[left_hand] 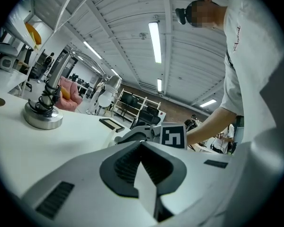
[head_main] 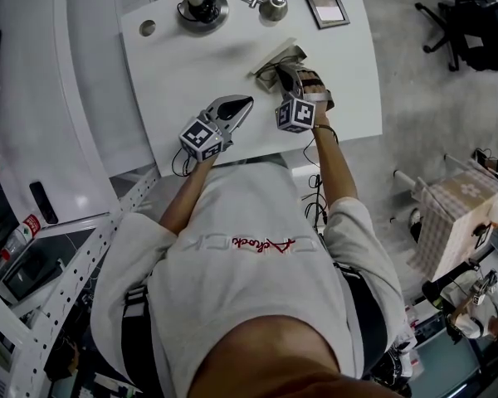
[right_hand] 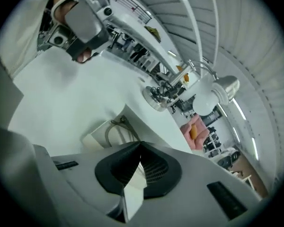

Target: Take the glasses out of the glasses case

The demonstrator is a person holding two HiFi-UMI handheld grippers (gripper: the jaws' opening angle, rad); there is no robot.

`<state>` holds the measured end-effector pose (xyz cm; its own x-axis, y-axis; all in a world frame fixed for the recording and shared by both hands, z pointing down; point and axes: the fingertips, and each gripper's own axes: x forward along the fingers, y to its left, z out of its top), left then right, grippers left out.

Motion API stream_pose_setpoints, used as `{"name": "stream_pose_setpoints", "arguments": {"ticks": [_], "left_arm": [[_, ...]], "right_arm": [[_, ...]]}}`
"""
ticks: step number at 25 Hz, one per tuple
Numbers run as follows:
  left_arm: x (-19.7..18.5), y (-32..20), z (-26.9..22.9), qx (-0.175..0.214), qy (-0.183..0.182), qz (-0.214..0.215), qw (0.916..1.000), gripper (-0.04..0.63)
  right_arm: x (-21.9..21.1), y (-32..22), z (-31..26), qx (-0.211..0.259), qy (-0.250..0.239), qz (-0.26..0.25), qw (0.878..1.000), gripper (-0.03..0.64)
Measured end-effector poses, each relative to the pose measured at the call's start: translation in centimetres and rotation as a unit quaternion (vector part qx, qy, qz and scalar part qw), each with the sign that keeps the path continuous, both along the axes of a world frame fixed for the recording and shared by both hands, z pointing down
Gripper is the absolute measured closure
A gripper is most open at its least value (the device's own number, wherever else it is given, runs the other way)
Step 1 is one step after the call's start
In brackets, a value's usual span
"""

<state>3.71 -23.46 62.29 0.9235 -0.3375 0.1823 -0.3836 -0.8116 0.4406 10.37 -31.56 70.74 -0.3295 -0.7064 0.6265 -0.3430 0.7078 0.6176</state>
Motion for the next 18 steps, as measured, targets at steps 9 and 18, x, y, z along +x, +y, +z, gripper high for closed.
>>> {"name": "stream_pose_setpoints", "arguments": {"ticks": [9,18], "left_arm": [[-0.6,-0.2,-0.1,0.001,0.0,-0.003,1.0,0.604],[-0.1,0.0,0.1,-0.001,-0.002,0.002,1.0,0.604]], "right_arm": [[0.6,-0.5,0.1,0.034,0.051,-0.002,0.998,0.579],[0.5,-1.5,1.2,0.02,0.089,-0.038,0.995,0.482]]}}
